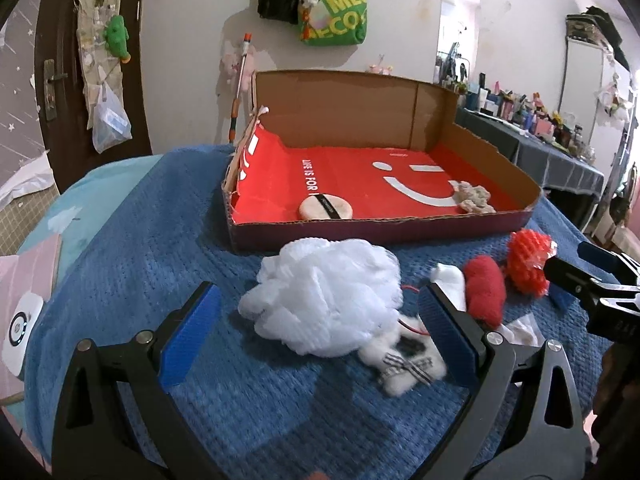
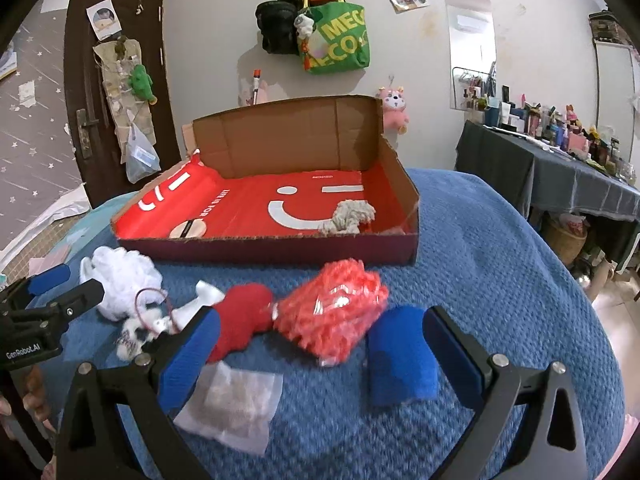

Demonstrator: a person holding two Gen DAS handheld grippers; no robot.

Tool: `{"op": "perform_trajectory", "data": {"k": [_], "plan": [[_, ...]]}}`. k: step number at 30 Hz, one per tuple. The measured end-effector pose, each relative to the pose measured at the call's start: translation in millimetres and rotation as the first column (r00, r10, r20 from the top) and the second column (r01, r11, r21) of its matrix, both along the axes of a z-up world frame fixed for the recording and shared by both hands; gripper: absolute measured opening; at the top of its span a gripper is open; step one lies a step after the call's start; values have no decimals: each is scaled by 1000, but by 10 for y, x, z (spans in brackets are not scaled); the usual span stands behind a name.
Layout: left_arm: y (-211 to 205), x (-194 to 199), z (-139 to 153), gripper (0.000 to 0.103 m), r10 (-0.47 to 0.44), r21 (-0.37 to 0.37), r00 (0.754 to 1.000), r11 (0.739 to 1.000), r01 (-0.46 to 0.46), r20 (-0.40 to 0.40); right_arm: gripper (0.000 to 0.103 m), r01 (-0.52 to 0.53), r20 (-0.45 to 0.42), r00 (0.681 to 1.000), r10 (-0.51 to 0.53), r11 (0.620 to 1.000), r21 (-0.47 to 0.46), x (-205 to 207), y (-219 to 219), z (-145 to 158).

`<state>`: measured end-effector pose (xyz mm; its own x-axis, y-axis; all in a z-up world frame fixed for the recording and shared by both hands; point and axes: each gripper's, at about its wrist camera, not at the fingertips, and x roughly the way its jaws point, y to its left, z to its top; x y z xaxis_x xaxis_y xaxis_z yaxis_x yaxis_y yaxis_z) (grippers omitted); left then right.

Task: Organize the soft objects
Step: 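Grasp the white mesh bath puff with the left tool while the right tool grasps the red mesh bag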

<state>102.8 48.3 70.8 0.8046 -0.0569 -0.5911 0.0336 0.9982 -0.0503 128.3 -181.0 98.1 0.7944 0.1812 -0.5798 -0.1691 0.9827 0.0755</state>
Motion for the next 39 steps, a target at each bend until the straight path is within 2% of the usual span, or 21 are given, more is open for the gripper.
{"op": "perform_trajectory", "data": {"k": [7, 8, 11, 13, 15, 21, 30, 39], "plan": [[51, 202, -27, 98, -41, -37, 999, 999, 40, -34, 103, 5, -56, 998, -6, 1000, -10, 281, 47, -63], [44, 225, -32, 95, -47, -36, 998, 998, 46, -37, 102, 7, -68, 998, -7, 1000, -4, 320, 43, -79], [21, 311, -69, 83, -64, -36, 996, 997, 62, -59, 92, 7, -106, 994, -6, 1000, 7, 425, 25, -136], [17, 357, -104, 73, -91, -66, 993, 994, 87, -74, 78, -6, -139, 990, 9, 1000, 24, 494, 14, -187], [19, 387, -123, 63, -98, -72, 992, 993, 93, -78, 73, -13, -163, 986, 19, 999, 36, 538, 1, -234], [4, 376, -35, 48, -103, -72, 993, 993, 99, -53, 64, -44, -143, 988, 52, 997, 62, 504, -33, -194], [-22, 271, 104, 41, -122, -86, 992, 989, 120, -16, 64, -62, -65, 996, 65, 997, 55, 379, -28, 61], [-28, 163, 208, 40, -134, -74, 991, 988, 135, 18, 64, -55, -45, 997, 59, 996, 68, 322, -39, 128]]}}
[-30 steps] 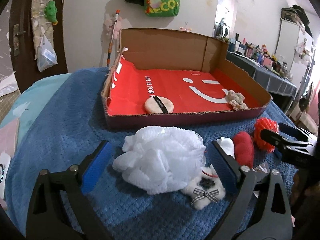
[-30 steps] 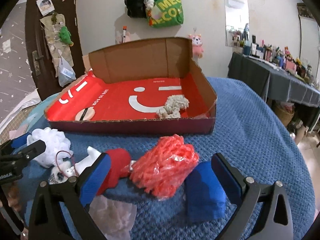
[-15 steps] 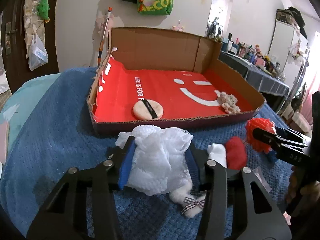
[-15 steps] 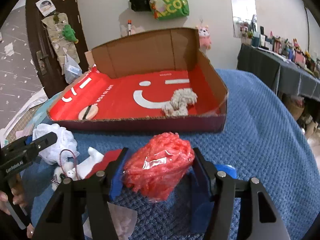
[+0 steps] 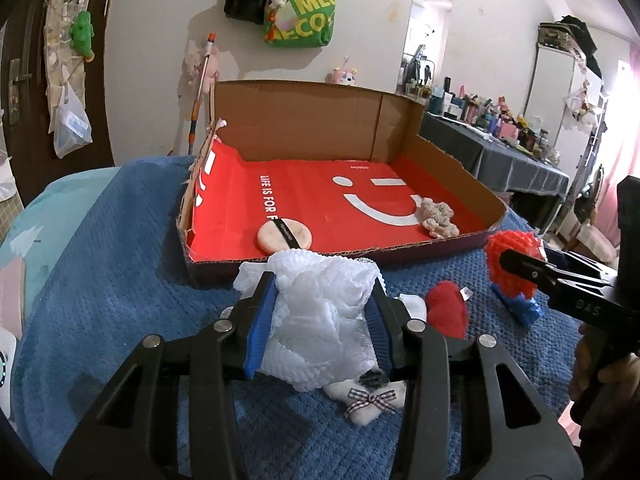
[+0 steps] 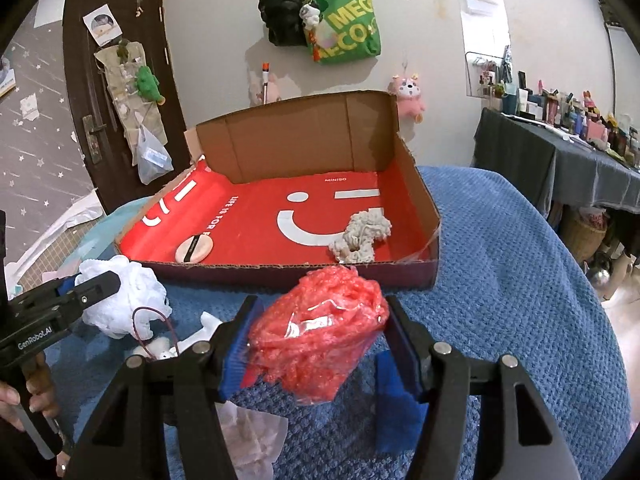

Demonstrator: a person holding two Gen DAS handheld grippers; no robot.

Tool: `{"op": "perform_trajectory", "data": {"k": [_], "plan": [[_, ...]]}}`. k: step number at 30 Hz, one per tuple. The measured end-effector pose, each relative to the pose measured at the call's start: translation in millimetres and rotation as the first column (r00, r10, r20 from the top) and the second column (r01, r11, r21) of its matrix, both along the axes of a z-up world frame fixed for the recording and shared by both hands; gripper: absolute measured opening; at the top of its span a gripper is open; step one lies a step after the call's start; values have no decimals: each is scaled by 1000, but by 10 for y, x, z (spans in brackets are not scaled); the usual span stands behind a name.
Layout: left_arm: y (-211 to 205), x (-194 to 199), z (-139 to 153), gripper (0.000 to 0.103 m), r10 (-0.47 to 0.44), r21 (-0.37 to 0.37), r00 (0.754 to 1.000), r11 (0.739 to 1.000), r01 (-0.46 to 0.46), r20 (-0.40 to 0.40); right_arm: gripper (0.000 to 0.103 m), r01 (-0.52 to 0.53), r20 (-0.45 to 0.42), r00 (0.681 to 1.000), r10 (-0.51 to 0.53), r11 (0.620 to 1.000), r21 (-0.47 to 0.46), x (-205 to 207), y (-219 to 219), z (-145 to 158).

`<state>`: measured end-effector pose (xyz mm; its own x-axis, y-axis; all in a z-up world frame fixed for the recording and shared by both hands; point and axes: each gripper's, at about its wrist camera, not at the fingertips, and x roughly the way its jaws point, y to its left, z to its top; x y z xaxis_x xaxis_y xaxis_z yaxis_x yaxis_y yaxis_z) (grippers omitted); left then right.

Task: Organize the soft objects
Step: 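Carry the bath puff and red mesh bag into the box and open both tools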

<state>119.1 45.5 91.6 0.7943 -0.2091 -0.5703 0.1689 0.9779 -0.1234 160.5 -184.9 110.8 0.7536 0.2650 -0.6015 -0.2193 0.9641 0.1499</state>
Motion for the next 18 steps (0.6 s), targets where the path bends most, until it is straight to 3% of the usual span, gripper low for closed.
{"op": "perform_trajectory", "data": {"k": [18], "plan": [[-9, -40, 352, 40, -6, 17, 995, 1000, 4, 104, 64, -12, 48, 999, 11, 1000, 6, -54, 28, 133]]}}
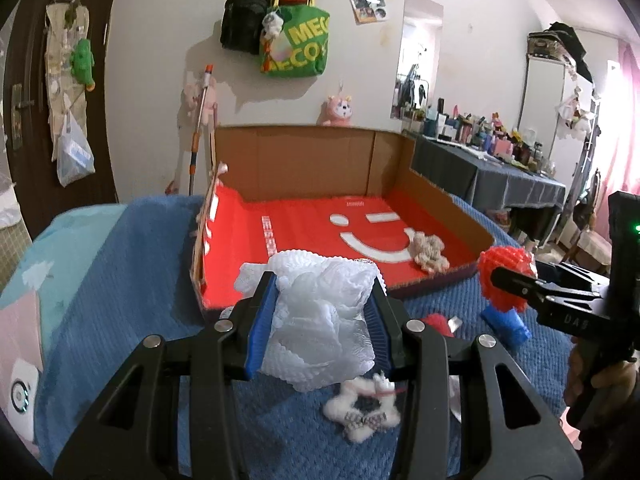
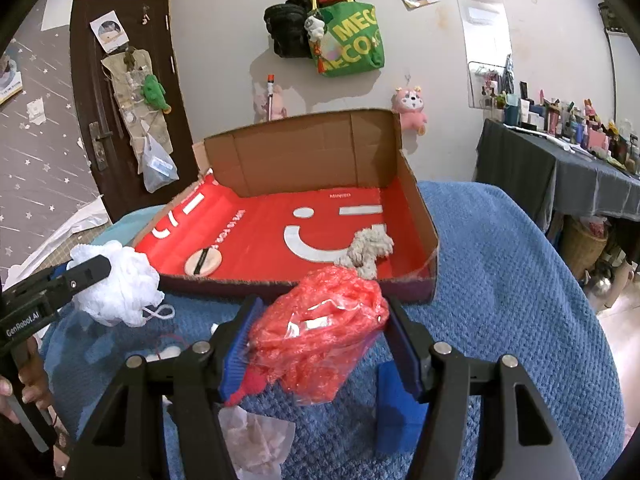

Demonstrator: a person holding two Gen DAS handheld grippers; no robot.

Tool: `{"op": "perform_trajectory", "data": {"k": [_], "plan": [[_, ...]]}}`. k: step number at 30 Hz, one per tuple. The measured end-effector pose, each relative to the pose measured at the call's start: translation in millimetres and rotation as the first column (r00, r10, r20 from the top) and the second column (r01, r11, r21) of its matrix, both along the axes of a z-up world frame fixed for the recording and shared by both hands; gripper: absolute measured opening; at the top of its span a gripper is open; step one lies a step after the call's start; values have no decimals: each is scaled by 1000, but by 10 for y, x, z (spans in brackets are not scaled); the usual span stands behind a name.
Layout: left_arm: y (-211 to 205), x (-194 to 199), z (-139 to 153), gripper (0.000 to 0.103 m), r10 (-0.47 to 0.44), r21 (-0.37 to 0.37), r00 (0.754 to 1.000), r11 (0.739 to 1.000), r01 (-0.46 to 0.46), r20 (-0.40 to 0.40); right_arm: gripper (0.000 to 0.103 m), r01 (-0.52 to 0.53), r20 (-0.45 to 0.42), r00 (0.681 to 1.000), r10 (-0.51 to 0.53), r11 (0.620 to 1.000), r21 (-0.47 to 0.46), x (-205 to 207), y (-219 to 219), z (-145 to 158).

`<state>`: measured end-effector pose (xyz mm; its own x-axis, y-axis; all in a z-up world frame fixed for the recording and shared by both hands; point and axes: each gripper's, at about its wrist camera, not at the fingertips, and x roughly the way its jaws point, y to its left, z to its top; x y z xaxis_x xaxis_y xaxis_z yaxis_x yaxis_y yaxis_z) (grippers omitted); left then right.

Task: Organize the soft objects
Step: 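Carry the bath puff and red mesh bag into the box and open both tools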

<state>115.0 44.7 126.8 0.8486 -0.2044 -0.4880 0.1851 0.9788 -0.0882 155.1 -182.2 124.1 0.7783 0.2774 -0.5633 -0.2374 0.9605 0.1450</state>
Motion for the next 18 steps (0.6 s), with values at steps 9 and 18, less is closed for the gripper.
{"op": "perform_trajectory", "data": {"k": [9, 18], "plan": [[-72, 496, 302, 40, -38, 15, 999, 999, 37, 39, 64, -44, 51, 998, 45, 999, -27, 313, 113, 288], [-131, 1427, 174, 40, -27, 69, 995, 997, 34, -96, 64, -77, -33, 997, 73, 991, -108, 1212, 304, 362]]}}
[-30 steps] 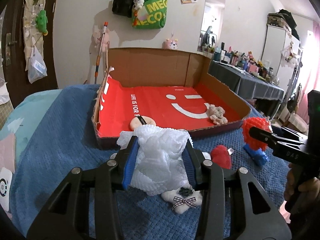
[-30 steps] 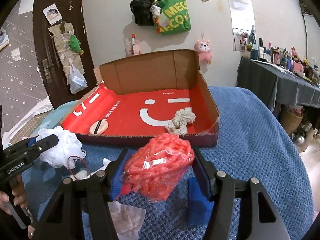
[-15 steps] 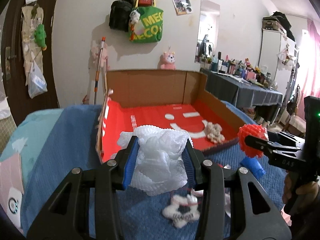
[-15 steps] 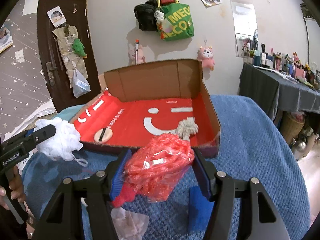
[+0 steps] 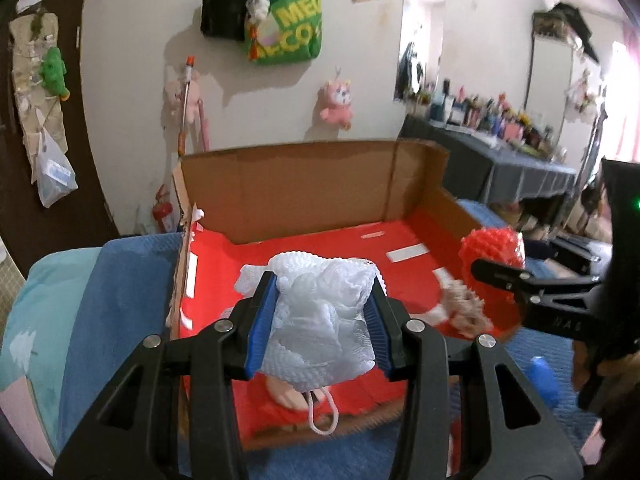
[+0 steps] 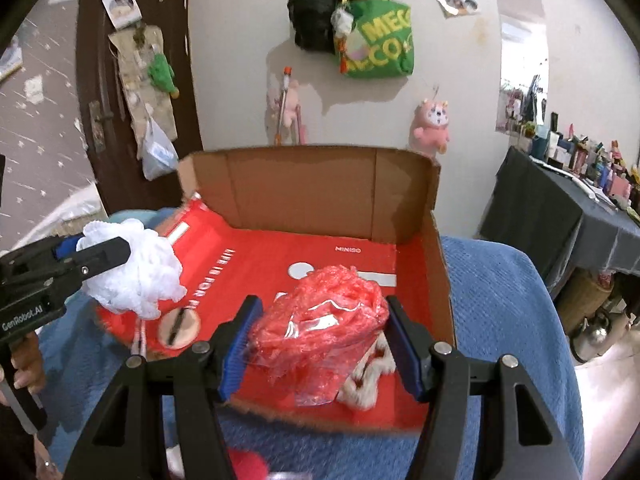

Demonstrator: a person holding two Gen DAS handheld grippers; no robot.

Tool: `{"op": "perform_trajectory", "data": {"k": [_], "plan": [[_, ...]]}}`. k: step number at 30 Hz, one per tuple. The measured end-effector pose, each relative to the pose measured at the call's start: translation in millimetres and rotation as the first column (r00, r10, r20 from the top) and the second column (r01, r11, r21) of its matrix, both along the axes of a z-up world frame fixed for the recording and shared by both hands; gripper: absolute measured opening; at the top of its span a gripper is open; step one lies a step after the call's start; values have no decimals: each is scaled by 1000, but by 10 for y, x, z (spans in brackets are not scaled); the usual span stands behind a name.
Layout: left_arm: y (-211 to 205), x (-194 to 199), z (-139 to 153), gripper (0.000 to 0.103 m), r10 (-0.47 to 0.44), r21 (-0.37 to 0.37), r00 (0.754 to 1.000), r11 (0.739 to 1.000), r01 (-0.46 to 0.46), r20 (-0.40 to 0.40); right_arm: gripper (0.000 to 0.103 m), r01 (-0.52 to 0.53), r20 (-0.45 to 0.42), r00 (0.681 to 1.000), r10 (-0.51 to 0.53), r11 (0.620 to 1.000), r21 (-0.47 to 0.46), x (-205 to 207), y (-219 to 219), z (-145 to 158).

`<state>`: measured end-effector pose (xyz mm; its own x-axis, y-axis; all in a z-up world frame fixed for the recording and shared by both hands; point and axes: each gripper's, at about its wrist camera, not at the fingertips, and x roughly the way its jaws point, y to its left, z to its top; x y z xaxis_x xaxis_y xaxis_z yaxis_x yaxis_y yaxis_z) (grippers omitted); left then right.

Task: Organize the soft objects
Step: 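Carry the bath puff and red mesh bag into the box and open both tools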

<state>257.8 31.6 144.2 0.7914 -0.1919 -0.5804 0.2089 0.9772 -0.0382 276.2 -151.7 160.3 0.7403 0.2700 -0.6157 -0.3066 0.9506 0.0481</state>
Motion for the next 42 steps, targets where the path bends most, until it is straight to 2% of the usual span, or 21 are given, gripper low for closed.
{"op": "perform_trajectory", "data": {"k": [2, 6, 9, 14, 21, 25, 31, 37, 42], "plan": [[1, 217, -68, 40, 7, 16, 999, 1000, -6, -31, 64, 1, -39, 999, -1, 1000, -21, 244, 33, -51], [29, 562, -172, 40, -3, -23, 994, 1000, 0, -113, 64, -5, -114, 993, -1, 999, -54, 595, 78, -189], [36, 735, -242, 40, 12, -17, 990, 1000, -15, -140, 64, -3, -173, 985, -10, 997, -76, 828, 112, -301], [44, 907, -314, 40, 21, 5, 989, 1000, -21, -146, 64, 5, -226, 974, -30, 994, -108, 1079, 148, -435], [67, 983, -572, 40, 32, 31, 976, 999, -26, -215, 64, 1, -285, 958, -42, 990, -141, 1272, 176, -560], [28, 952, -590, 41, 29, 53, 979, 998, -19, -199, 66, -1, -319, 947, -51, 987, -162, 1308, 164, -675], [35, 946, -596, 49, 31, 60, 981, 998, -19, -194, 67, 0, -330, 942, -56, 986, -167, 1302, 158, -705], [28, 936, -591, 60, 22, 55, 981, 998, -11, -191, 68, -2, -332, 942, -55, 986, -168, 1302, 169, -709], [-30, 896, -556, 69, 17, 99, 987, 995, -2, -158, 69, -4, -334, 941, -52, 986, -164, 1360, 123, -702]]}}
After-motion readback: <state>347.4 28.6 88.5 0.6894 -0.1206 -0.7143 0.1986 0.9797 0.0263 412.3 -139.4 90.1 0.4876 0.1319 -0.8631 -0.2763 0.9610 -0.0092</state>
